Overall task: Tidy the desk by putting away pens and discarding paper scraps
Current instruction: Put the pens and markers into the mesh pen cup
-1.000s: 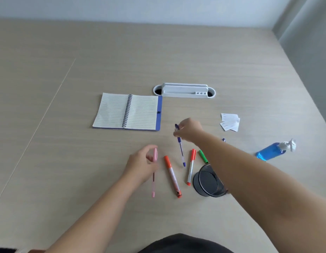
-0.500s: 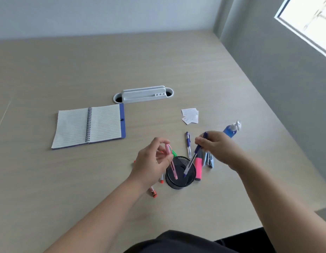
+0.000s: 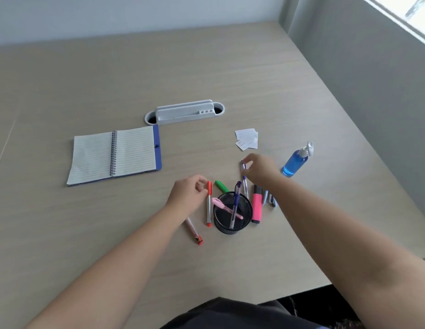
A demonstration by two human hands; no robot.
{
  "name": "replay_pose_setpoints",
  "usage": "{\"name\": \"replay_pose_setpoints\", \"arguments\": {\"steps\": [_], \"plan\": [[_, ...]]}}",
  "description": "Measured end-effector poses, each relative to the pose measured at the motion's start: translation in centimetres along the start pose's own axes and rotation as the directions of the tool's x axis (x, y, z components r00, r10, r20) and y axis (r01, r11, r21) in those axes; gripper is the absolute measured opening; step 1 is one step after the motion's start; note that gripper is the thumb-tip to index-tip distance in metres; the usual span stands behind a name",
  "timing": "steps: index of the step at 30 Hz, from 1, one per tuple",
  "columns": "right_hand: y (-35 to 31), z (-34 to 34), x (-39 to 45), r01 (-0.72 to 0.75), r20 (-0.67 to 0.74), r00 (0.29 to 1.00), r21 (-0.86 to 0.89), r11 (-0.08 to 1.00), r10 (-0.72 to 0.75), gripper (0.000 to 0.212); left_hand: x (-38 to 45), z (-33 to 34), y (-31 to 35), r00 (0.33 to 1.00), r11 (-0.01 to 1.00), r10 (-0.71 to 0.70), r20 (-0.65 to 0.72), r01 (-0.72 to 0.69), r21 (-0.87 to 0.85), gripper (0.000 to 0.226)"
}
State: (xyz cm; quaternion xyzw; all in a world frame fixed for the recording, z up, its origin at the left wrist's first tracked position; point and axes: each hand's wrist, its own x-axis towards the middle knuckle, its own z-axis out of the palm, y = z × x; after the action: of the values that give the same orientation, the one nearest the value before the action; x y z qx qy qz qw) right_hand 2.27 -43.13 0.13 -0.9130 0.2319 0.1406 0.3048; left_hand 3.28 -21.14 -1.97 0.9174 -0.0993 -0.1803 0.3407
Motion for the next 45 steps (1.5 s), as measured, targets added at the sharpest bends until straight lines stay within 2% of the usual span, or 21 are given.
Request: {"name": "replay_pose_setpoints", "arguments": {"steps": [3,7,9,11,14,17,20,22,23,27,30,32,33,35,37,39,41,43,45], "plan": [[0.1,2.0,0.8,-0.016,0.021,1.0,-0.272,0.962,0.022,0.03,1.2,1.4,0.2,0.985,0.988,-0.108,0.135,0.091,0.126,0.029],[0.2,3.1,0.9,-0.088,-0.042,0.996,-0.261,0.961,0.08,0.035,1.8,3.2,0.2,0.975,0.961,-0.149,0.165,0.103,0.257,0.039],[0.7,3.0,1.2,-0.142,-0.064,0.989,-0.116,0.983,0.135,0.043,1.8,3.3,0.3,0.972,0.964,-0.181,0.151,0.145,0.222,0.046],[0.9,2.2,1.1,-0.19,-0.057,0.978,0.175,0.966,0.202,0.053,1.8,2.8,0.1,0.968,0.969,-0.229,0.105,0.216,0.119,0.06],[0.4,-0.3,-0.5,-0.132,-0.008,0.986,0.56,0.818,0.165,0.056,1.1,0.4,-0.4,0.961,0.941,-0.269,0.058,0.275,-0.195,0.079],[0.9,-2.6,-3.2,-0.04,-0.025,0.997,0.674,0.738,0.076,0.05,-0.9,-3.0,-0.1,0.971,0.841,-0.216,0.105,0.24,-0.485,0.085],[1.9,-3.9,-6.0,0.016,-0.04,0.999,0.754,0.657,0.021,0.051,-3.2,-5.6,1.2,0.99,0.815,-0.115,0.081,0.14,-0.562,0.072],[2.0,-3.9,-7.6,0.035,-0.022,0.999,0.773,0.634,-0.029,0.056,-4.6,-6.1,2.6,1.0,0.853,-0.023,0.02,0.03,-0.522,0.065],[1.9,-3.6,-8.3,0.042,-0.011,0.999,0.749,0.661,-0.052,0.059,-5.1,-5.8,3.4,1.0,0.88,0.027,-0.005,-0.026,-0.475,0.063],[1.2,-1.6,-9.5,0.144,-0.032,0.989,0.465,0.874,-0.147,0.064,-6.6,-2.6,5.5,0.965,0.936,0.26,-0.022,-0.257,-0.241,0.055],[1.6,-0.8,-9.4,0.182,-0.054,0.983,0.344,0.921,-0.174,0.059,-6.8,-0.9,4.7,0.905,0.905,0.426,-0.019,-0.426,-0.002,0.042],[2.0,-0.8,-9.1,0.197,-0.097,0.98,0.371,0.908,-0.173,0.047,-6.5,-0.6,3.7,0.848,0.847,0.525,-0.075,-0.512,0.143,0.033],[2.2,-0.8,-8.8,0.196,-0.114,0.98,0.419,0.887,-0.163,0.038,-6.4,-0.6,3.1,0.837,0.842,0.534,-0.116,-0.516,0.158,0.03],[2.8,-0.8,-7.7,0.154,-0.137,0.986,0.537,0.829,-0.094,0.026,-6.0,-0.9,1.7,0.857,0.884,0.467,-0.218,-0.457,0.098,0.028],[3.1,-0.4,-6.3,0.083,-0.145,0.989,0.543,0.836,-0.003,0.023,-5.6,-1.0,0.1,0.917,0.953,0.278,-0.287,-0.3,-0.035,0.024],[3.2,0.5,-4.7,0.052,-0.115,0.993,0.337,0.94,-0.014,0.025,-4.7,-0.7,-1.6,0.958,0.988,0.043,-0.284,-0.084,-0.131,0.021],[2.7,1.5,-3.5,0.082,-0.01,0.997,0.125,0.989,-0.082,0.03,-3.9,-0.2,-3.0,0.966,0.986,-0.154,-0.209,0.136,-0.101,0.025],[2.2,2.6,-2.2,0.139,0.096,0.986,-0.024,0.99,-0.136,0.029,-3.5,0.5,-3.5,0.959,0.968,-0.247,-0.138,0.249,0.0,0.039],[1.9,3.7,-1.0,0.213,0.199,0.963,-0.15,0.965,-0.181,0.022,-3.4,1.2,-3.3,0.957,0.962,-0.26,-0.125,0.269,0.056,0.051]]}}
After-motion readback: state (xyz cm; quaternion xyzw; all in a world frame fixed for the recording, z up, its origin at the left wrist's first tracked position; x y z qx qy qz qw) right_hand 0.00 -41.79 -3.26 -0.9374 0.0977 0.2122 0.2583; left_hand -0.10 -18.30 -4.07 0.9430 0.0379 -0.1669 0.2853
